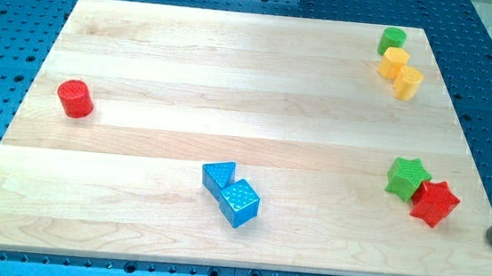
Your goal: Move the red star into the triangle
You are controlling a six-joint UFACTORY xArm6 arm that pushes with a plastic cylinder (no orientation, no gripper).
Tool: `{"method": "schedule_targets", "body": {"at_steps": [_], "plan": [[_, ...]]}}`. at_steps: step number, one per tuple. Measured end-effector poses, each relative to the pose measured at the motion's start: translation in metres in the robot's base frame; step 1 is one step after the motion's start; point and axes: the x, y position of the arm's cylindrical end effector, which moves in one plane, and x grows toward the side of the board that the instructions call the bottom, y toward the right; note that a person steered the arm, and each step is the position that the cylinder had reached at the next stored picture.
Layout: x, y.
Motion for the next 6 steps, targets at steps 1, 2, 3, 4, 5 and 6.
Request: {"method": "schedule_targets", "body": {"at_steps": [1, 2, 3, 4, 5, 6], "plan": [[-0.041, -0.045], [-0.063, -0.117], [-0.031, -0.122], [-0.057, -0.195], [-0.101, -0.263], [-0.068, -0.213]]}}
